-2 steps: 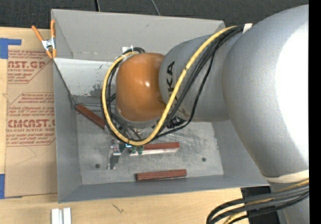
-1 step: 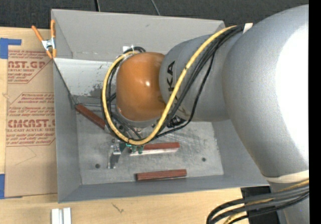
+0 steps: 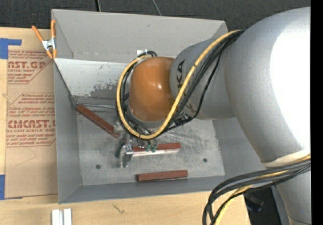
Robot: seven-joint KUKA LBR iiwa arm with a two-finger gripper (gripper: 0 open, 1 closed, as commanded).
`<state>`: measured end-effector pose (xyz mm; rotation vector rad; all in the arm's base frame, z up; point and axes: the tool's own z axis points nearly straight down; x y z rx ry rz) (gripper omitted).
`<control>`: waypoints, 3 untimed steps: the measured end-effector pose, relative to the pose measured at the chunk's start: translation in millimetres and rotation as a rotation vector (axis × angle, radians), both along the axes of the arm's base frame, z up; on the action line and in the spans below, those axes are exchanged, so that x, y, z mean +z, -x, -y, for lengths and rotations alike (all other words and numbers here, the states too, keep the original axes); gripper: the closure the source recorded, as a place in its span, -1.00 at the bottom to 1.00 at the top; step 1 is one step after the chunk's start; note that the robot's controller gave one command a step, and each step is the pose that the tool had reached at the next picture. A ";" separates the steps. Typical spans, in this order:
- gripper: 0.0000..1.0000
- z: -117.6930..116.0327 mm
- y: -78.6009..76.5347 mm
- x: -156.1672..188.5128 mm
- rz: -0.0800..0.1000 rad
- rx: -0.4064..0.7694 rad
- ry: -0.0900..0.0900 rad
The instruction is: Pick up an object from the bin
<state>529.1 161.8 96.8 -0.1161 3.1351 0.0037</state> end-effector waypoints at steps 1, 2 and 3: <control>1.00 63.7 -12.3 -19.9 0.008 0.076 -0.002; 1.00 63.7 -12.3 -19.9 0.008 0.075 -0.002; 1.00 67.3 0.8 120.2 -0.001 0.103 0.002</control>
Offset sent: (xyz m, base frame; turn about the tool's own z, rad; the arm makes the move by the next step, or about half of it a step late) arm 0.0000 0.0000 0.0000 0.0000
